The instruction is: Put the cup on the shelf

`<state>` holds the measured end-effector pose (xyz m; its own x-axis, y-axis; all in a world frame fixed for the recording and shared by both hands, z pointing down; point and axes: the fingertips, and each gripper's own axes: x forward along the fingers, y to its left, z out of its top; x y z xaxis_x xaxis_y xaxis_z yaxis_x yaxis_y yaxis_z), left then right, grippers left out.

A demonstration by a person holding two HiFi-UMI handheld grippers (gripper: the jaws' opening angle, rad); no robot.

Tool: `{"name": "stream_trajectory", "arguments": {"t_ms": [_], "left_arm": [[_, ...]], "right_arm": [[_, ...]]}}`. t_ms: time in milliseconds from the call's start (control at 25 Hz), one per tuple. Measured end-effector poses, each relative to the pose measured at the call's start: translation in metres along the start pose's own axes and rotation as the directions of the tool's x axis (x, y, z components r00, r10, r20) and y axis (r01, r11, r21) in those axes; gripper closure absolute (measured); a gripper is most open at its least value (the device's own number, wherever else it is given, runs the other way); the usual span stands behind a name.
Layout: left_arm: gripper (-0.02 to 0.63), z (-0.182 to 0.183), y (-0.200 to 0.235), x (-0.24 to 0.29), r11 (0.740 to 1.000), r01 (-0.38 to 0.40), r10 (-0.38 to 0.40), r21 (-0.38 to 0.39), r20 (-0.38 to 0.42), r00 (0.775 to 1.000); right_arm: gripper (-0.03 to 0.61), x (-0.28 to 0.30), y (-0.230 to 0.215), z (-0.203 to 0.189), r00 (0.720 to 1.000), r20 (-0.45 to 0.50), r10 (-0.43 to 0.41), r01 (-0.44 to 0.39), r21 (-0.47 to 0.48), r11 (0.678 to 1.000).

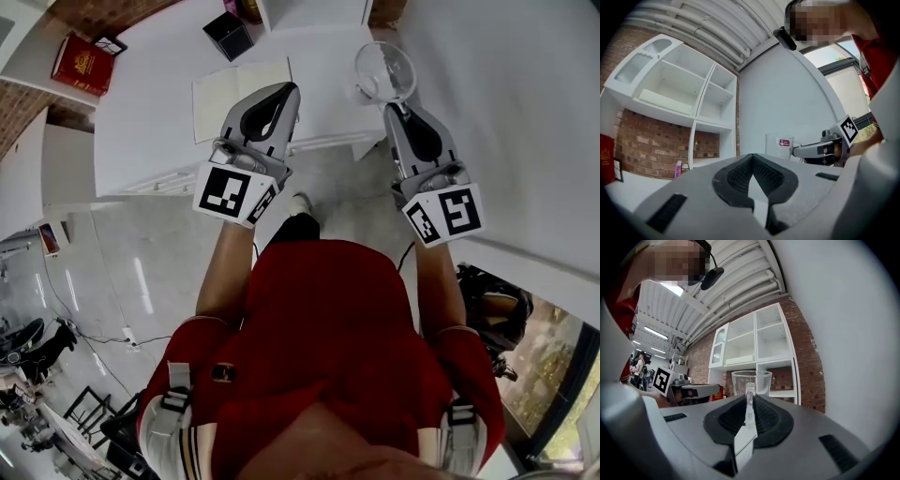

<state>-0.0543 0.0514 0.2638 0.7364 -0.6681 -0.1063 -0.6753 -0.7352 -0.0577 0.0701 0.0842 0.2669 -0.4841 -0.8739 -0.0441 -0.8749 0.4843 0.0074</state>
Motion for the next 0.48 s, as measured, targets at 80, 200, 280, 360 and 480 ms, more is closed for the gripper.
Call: {"name": "stream_trajectory", "arguments": {"t_ms": [80,200,280,360,480], "left_arm": [[0.609,-0.002,0.021,0.008,1.0,0.016,-0.016,0.002,0.002,1.0],[0.609,-0.004,0.049,0.019,0.999,0.04,-0.04,0.0,0.005,0.999],[0.609,-0.007,0.067,0.026,0.999,0.055,-0.055,-0.002,0.006,0.998],[0.609,-0.012,0.083,0.032,0.998,0.069,-0.069,-0.006,0.004,0.998],[0.609,-0.02,0.103,0.041,0.996,0.09,-0.09,-0.017,0.002,0.996]], "right_arm": [[0.554,0.022,-0.001,-0.002,1.0,-0.003,-0.011,0.011,-0.002,1.0],[0.553,0.053,-0.004,-0.004,0.999,-0.009,-0.031,0.031,-0.007,0.999],[0.554,0.072,-0.005,-0.007,0.999,-0.013,-0.044,0.044,-0.009,0.999],[0.554,0.089,-0.007,-0.011,0.998,-0.021,-0.056,0.056,-0.012,0.998],[0.553,0.11,-0.01,-0.018,0.996,-0.038,-0.076,0.076,-0.014,0.997]]}}
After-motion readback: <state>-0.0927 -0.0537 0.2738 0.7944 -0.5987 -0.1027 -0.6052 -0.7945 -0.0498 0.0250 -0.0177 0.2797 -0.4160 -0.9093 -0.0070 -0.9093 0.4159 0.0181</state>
